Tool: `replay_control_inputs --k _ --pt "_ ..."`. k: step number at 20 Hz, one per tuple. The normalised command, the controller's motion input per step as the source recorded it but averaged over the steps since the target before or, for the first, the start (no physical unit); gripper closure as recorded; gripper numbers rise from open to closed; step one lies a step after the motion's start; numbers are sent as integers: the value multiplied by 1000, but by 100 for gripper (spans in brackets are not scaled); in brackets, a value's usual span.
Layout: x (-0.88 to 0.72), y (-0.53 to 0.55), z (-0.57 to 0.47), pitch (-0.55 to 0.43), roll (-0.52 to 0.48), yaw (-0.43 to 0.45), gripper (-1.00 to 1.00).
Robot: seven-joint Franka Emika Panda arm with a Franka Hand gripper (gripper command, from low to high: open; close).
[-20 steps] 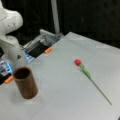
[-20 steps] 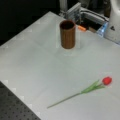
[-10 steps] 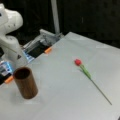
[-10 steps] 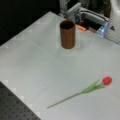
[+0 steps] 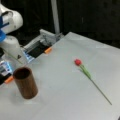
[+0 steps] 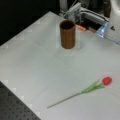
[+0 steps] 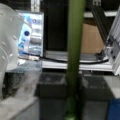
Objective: Flower insertion into a vase
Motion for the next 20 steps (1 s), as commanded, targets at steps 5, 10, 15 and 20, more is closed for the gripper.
replay_control_inputs --k 5,10,15,20 --pt "163 -173 80 612 -169 -210 100" --pt "320 -84 48 557 -161 -172 100" --pt "374 11 38 427 -130 -105 100" --pt "298 -7 42 299 -56 -81 100"
